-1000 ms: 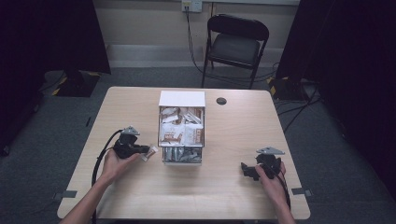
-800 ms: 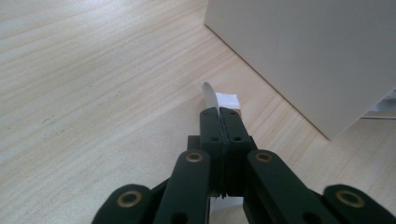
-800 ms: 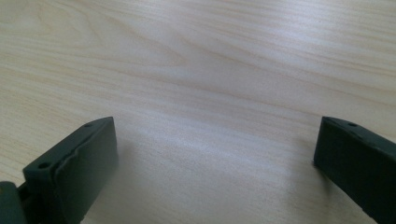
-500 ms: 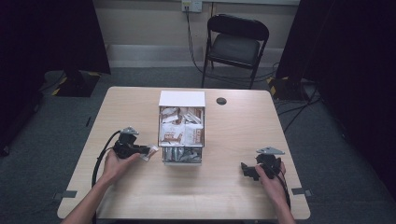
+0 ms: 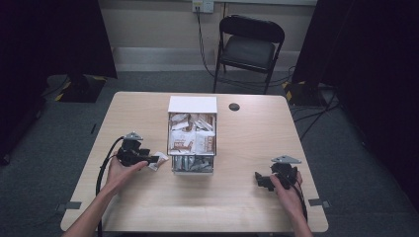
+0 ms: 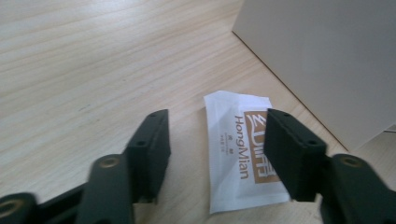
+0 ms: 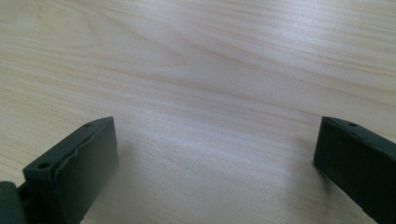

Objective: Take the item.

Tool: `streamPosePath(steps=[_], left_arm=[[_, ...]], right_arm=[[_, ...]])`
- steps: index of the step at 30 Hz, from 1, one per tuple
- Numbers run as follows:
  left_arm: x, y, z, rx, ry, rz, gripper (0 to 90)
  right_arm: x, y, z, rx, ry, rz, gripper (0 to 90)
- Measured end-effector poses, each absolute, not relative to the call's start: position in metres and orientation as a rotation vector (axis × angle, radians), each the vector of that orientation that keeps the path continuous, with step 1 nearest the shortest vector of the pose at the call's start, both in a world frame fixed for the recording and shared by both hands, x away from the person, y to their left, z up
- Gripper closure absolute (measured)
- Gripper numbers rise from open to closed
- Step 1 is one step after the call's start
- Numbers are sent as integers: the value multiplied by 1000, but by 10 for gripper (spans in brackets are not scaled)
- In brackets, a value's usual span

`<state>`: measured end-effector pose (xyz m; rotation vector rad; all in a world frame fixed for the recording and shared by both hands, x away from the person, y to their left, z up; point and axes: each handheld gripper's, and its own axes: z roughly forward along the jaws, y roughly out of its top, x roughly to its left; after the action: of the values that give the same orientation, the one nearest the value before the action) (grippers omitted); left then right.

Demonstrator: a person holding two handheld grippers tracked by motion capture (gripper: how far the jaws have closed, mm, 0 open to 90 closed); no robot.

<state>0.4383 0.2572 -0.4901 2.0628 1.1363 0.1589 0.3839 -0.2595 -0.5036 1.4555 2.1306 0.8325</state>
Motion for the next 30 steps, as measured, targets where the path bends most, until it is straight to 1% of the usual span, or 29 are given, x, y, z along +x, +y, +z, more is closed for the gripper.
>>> streamPosePath(steps=[1, 2, 3, 4, 6, 8, 11, 14, 17, 22, 30], left_arm=[[438, 259, -486, 2059, 1132, 156, 341], [438, 259, -486, 2059, 1132, 156, 326], [438, 260, -483, 2056, 1127, 157, 326], [435, 262, -478, 2055, 1117, 201, 296], [433, 262, -475, 2058, 1109, 212, 289], [430, 263, -472, 2054, 1110, 227, 262], [424, 263, -465, 2075, 1094, 251, 259], [419, 262, -456, 2058, 1066, 260, 255], [412, 262, -448, 2096, 1026, 292, 250], [403, 270, -443, 2084, 1036, 283, 235], [387, 290, -441, 2072, 1047, 317, 218]], right_arm=[[384, -260, -504, 1455, 2131, 833, 0], [384, -260, -504, 1455, 2131, 833, 0], [384, -260, -504, 1455, 2131, 833, 0], [384, -260, -504, 1456, 2131, 833, 0], [384, -260, -504, 1455, 2131, 833, 0], [384, -260, -504, 1456, 2130, 833, 0], [384, -260, -504, 1456, 2131, 833, 0], [384, -260, -504, 1455, 2130, 833, 0], [384, -260, -504, 1456, 2131, 833, 0], [384, -260, -504, 1456, 2131, 833, 0], [384, -259, -504, 1457, 2130, 832, 0]])
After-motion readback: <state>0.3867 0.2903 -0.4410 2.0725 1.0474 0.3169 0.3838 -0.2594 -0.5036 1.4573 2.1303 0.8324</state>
